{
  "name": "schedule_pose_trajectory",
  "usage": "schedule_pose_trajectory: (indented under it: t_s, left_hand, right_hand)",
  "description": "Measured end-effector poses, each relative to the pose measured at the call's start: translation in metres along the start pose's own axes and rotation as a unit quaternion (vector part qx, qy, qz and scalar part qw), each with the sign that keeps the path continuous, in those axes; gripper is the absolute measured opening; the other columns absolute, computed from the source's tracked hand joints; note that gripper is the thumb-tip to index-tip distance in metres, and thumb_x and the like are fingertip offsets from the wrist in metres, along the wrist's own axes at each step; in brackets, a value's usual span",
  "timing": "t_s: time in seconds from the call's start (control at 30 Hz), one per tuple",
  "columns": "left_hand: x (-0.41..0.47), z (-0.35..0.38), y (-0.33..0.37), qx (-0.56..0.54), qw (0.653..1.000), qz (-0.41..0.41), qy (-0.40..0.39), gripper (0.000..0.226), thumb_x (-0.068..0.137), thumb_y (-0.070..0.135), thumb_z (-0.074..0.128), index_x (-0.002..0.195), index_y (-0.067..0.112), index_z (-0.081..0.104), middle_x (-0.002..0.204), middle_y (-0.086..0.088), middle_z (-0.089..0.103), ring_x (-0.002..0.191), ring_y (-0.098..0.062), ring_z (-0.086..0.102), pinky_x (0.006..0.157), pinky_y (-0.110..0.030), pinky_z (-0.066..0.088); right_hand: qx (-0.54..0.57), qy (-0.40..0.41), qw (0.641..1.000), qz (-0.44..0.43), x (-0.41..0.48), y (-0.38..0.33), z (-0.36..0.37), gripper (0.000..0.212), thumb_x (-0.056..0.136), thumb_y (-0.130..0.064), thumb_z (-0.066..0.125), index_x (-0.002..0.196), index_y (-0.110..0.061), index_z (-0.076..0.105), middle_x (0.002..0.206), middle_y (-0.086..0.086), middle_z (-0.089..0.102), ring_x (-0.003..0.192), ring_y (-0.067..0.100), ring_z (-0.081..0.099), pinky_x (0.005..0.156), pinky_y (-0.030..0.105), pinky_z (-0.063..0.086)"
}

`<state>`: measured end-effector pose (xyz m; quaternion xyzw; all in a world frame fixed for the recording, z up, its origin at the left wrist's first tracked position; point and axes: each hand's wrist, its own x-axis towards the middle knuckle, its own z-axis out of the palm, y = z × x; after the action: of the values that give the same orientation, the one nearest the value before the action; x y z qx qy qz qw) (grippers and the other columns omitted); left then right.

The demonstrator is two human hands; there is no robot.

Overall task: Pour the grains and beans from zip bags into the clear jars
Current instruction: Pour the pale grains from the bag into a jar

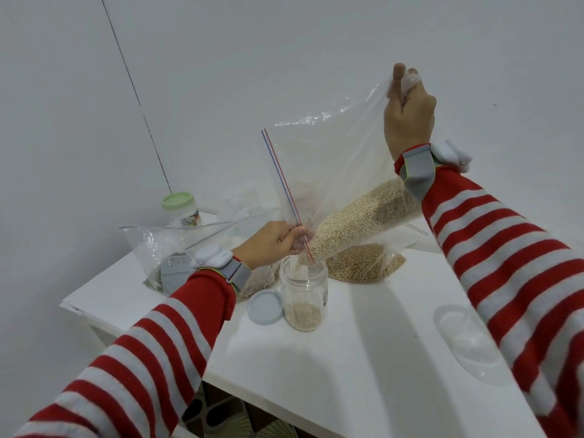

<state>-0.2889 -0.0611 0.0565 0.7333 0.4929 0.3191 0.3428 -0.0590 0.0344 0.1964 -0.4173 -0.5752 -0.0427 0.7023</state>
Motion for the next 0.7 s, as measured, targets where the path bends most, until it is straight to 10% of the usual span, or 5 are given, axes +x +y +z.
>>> schedule_pose_trajectory:
  t_s: [0.23,0.53,0.7]
  left_hand:
    - [-0.0006,-0.0006,-0.0011,0.012,1.000,-0.006,0.004,0.032,0.105,0.020,0.038,0.113,0.005,0.065,0.108,-0.018,0.071,0.101,-0.021,0.070,0.091,-0.035,0.056]
    - [-0.0007,0.0002,-0.0009,0.024,1.000,0.002,-0.001,0.028,0.105,0.019,0.038,0.105,0.014,0.066,0.106,-0.017,0.072,0.100,-0.023,0.071,0.092,-0.039,0.056]
    - [0.0003,0.0002,-0.0015,0.018,1.000,-0.003,-0.001,0.029,0.105,0.020,0.037,0.108,0.013,0.066,0.108,-0.016,0.072,0.099,-0.019,0.070,0.091,-0.033,0.056]
  right_hand:
    - [0.065,0.013,0.997,-0.033,0.0013,-0.0034,-0.0006,0.034,0.098,-0.040,0.046,0.068,-0.038,0.031,0.057,-0.020,0.044,0.058,0.019,0.054,0.053,0.045,0.047]
    - [0.096,0.025,0.995,-0.013,-0.0034,-0.0070,-0.0053,0.043,0.089,-0.065,0.050,0.067,-0.032,0.032,0.062,0.016,0.033,0.054,0.041,0.038,0.047,0.049,0.042]
    - [0.090,0.011,0.996,-0.022,-0.0023,-0.0051,-0.0057,0.046,0.092,-0.064,0.045,0.065,-0.032,0.027,0.058,-0.006,0.023,0.054,0.040,0.031,0.044,0.048,0.035]
